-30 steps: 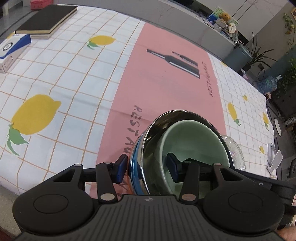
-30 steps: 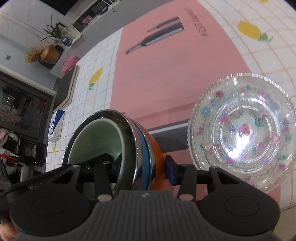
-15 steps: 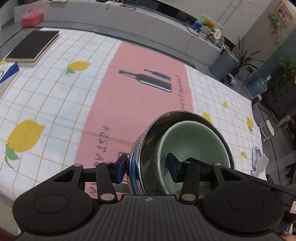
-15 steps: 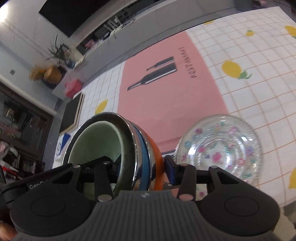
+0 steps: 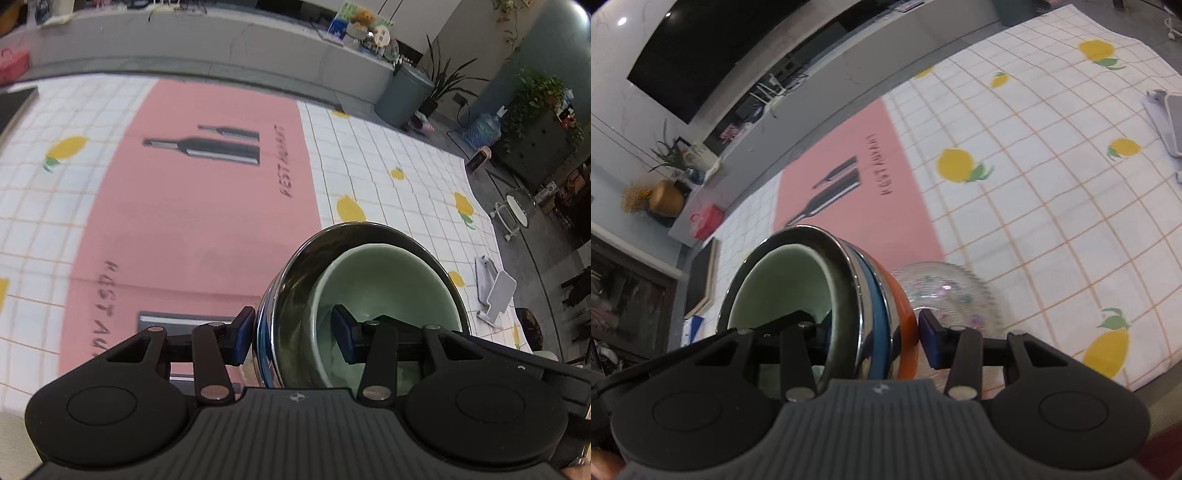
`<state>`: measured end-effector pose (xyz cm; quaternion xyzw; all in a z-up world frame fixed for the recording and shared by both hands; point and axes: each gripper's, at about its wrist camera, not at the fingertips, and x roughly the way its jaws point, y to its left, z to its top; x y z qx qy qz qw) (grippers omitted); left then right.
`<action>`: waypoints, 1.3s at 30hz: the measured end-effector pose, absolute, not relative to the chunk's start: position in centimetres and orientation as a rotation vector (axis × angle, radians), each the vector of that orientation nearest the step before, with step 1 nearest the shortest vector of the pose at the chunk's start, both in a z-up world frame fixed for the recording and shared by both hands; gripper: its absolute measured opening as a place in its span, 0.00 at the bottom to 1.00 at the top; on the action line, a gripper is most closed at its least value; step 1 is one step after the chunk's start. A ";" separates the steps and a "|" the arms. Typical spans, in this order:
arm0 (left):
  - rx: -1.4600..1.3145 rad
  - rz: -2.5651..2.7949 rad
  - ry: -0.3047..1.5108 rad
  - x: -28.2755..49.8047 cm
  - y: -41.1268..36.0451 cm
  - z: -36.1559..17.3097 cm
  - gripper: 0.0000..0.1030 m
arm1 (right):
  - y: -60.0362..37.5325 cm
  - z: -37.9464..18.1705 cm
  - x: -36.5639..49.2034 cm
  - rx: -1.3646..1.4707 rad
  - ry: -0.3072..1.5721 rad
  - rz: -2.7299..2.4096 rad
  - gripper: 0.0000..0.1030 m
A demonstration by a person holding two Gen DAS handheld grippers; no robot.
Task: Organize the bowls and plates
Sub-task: 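Lift the bowl stack with both grippers and carry it over the plates, then lower the bowl stack onto the plate stack with both grippers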
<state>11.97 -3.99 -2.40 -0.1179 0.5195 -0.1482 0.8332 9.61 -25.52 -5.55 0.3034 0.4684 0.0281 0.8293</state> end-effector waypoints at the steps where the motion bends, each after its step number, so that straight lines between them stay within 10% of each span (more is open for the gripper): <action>1: -0.250 -0.322 1.105 12.2 -4.2 -2.9 0.50 | -25.8 -5.9 9.8 0.645 0.997 0.052 0.42; 16: -0.162 -0.325 1.107 12.2 -6.0 -5.5 0.49 | -27.1 -9.5 11.3 0.717 1.092 0.012 0.43; 25: -0.212 -0.386 1.049 11.5 -4.3 -4.4 0.75 | -29.1 -7.5 10.3 0.753 1.001 0.002 0.77; 39: -0.476 -0.504 1.062 12.0 2.1 -5.2 0.88 | -38.3 -9.5 8.2 1.058 0.926 -0.090 0.80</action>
